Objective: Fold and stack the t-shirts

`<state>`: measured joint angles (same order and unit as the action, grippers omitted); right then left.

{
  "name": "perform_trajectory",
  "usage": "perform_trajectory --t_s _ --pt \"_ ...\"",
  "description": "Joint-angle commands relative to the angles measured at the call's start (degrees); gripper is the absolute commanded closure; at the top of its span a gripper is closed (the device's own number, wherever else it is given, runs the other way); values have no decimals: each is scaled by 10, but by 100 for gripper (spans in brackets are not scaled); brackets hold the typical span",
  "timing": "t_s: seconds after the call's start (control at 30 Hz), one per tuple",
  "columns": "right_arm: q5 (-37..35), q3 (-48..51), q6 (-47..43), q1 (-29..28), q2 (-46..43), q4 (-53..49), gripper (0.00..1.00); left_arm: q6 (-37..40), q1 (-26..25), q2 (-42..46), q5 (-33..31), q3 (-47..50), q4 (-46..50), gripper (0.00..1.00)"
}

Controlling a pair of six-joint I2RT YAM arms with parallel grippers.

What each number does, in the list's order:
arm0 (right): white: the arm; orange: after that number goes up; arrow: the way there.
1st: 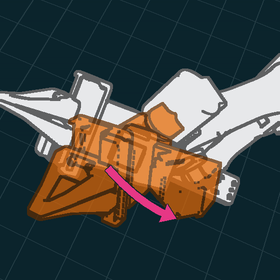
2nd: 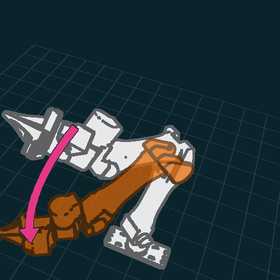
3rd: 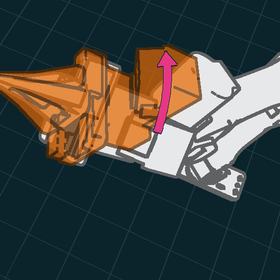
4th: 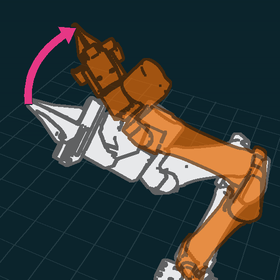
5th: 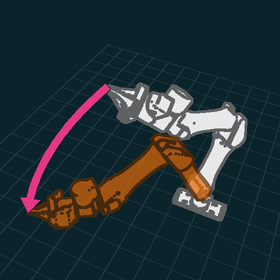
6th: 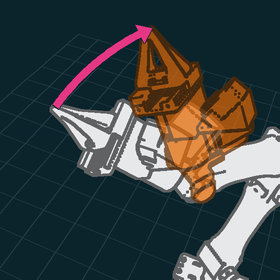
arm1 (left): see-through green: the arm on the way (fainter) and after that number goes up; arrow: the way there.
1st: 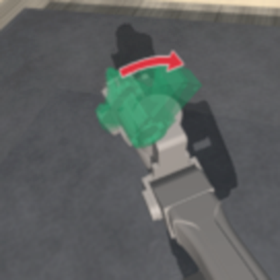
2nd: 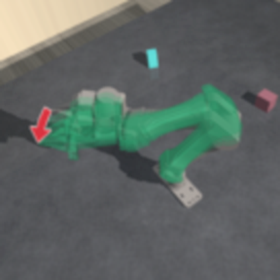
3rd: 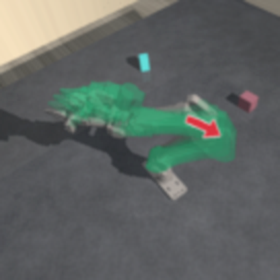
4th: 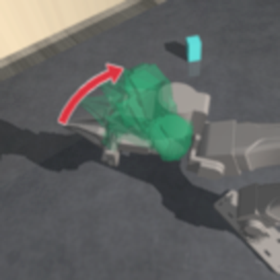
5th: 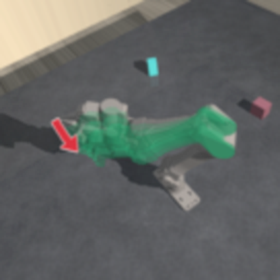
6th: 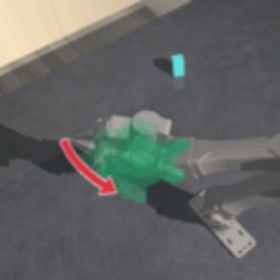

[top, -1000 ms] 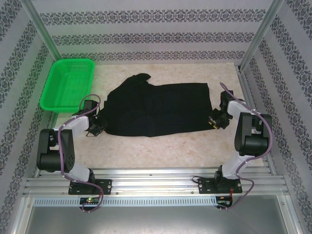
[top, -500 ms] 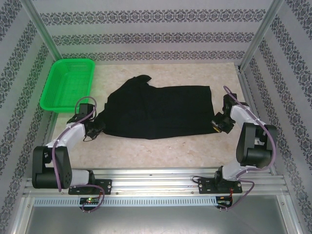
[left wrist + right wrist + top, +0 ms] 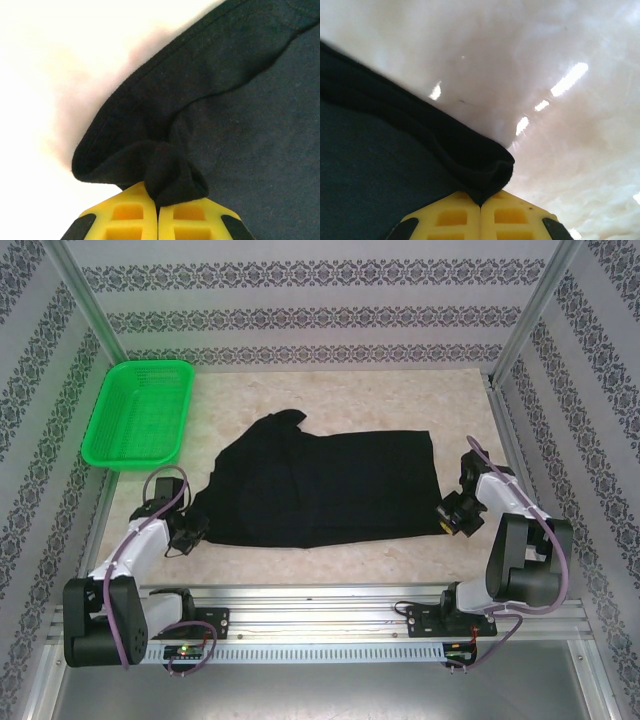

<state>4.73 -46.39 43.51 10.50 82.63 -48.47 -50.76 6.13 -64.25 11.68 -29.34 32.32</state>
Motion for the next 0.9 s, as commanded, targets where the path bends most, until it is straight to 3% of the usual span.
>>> perform_trajectory --t_s 0.0,0.3,0.33,0.37,0.4,0.43,0.57,0.63,0.77,0.87 --pt "-35 11 21 11 -22 -33 95 -27 13 33 -41 7 64 94" --pt "-27 66 36 23 -77 -52 88 -47 14 96 -54 34 136 91" --pt "-24 64 34 24 -76 -53 83 -47 14 97 -57 34 144 82" --pt "-22 60 31 25 -74 -55 79 -48 14 99 -60 33 151 68" --pt "-19 56 28 24 -73 -58 68 -47 14 102 -61 30 156 49" --pt "-18 47 26 24 -77 -62 60 -45 14 107 -60 23 155 36" --pt "-20 -2 -2 20 -102 -82 46 -18 14 110 -69 -52 175 12" --pt "-13 -27 -15 18 -113 -94 42 8 14 92 -73 -109 187 4" --pt "-1 -62 -41 3 -125 -97 39 55 7 45 -73 -201 194 0" --pt "14 -97 -77 -17 -119 -77 24 103 -11 -5 -65 -265 183 0"
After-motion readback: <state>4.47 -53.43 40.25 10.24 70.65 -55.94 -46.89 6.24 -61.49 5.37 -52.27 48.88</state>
